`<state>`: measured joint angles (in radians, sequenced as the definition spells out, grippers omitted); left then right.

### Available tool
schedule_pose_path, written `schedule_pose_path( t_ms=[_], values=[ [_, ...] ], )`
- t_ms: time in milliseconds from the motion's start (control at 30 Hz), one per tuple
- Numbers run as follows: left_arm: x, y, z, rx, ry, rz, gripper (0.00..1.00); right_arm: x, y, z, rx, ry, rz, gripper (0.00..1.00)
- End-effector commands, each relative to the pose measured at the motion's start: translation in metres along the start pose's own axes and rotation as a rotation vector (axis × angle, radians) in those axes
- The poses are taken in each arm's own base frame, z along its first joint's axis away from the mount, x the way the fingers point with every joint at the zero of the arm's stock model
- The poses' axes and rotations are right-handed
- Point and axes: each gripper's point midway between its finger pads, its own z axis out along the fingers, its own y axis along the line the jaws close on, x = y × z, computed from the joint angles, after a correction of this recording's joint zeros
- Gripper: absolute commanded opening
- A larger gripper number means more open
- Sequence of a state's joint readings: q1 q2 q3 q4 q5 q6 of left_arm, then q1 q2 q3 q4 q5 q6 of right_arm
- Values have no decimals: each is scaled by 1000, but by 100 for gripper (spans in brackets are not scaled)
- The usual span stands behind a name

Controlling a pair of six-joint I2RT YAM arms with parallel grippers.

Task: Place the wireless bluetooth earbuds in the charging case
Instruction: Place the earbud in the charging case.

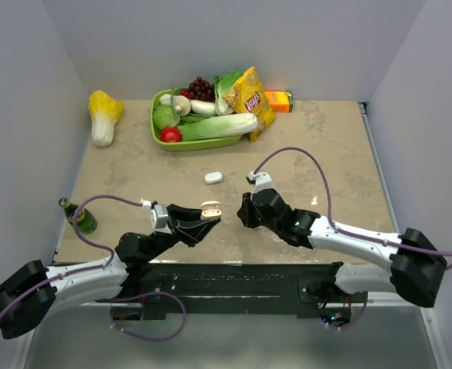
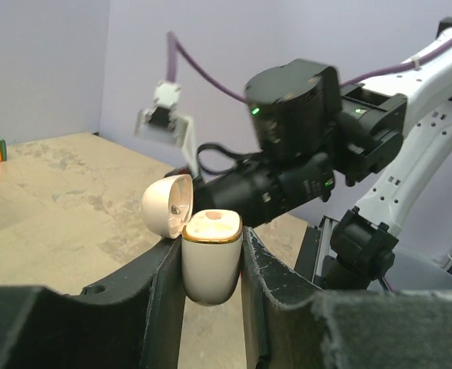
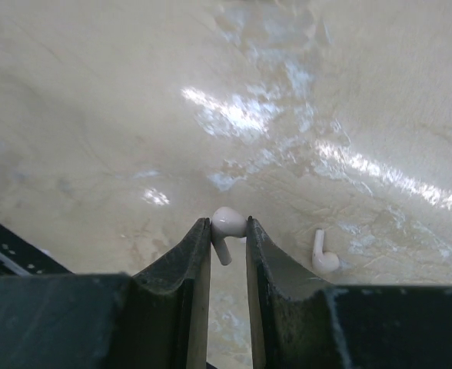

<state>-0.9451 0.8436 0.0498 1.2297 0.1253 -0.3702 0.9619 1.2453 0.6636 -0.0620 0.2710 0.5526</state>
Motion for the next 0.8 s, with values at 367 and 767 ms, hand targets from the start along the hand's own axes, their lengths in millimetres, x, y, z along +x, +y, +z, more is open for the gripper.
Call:
schedule_pose_path(
  t_ms=[367, 767],
  values=[
    [-66, 13, 20, -88, -274, 121, 0, -177, 37, -144, -229, -646, 26, 0],
    [-95, -1, 75, -1, -370, 215, 0, -194, 55, -175, -370, -755, 6, 0]
  ],
)
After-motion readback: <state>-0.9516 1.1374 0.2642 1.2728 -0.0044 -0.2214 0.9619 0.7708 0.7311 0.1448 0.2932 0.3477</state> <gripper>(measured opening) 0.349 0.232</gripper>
